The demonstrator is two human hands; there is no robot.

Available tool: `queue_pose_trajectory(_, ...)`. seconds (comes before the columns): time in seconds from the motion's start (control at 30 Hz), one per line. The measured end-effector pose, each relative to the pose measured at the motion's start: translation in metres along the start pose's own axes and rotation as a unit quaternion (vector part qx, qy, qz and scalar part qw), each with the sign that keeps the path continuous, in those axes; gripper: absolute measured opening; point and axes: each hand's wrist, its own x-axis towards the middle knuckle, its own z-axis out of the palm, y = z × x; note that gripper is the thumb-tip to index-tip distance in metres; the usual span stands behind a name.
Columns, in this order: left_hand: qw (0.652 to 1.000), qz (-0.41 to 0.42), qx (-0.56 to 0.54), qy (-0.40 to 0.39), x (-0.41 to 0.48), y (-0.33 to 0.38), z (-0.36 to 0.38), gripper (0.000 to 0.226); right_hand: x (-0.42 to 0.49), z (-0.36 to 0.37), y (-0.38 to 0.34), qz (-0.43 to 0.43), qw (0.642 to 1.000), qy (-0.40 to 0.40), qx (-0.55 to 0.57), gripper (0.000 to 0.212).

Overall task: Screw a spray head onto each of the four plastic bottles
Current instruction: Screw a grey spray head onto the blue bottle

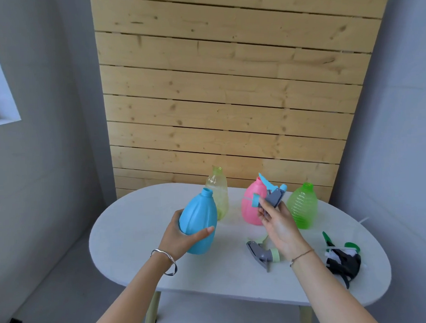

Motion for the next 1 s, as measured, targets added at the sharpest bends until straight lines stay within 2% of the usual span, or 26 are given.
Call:
queue_pose_trajectory(0.17,1.0,0.003,0.025,0.009,0.005,-0.006,0.006,0.078,0.002,0.0,-0.002,0.008,1.0,0.015,0.012,0.01)
queue_pose_trajectory(0.3,0.999,-0.002,0.041,0.025,0.007,-0.009,0.003,0.079,0.005,-0.002,-0.007,-0.017,0.999,0.036,-0.001,0.01)
queue_pose_trajectory(0.57,0.998,-0.004,0.048,0.034,0.007,-0.01,0.002,0.079,0.001,-0.001,-0.011,-0.029,1.0,0.005,0.01,0.019)
queue_pose_trajectory(0.7,0.994,0.026,0.107,0.023,0.006,-0.011,0.002,0.083,0.001,0.0,-0.012,-0.045,0.999,0.012,-0.022,0.019)
queue_pose_trajectory(0.87,0.994,0.026,0.102,0.023,0.006,-0.01,0.003,0.08,0.002,0.001,-0.014,-0.053,0.998,0.022,0.01,0.016)
queue_pose_trajectory(1.0,0.994,0.017,0.101,0.026,0.006,-0.009,0.001,0.079,0.004,-0.002,-0.015,-0.054,0.997,0.042,0.037,0.027)
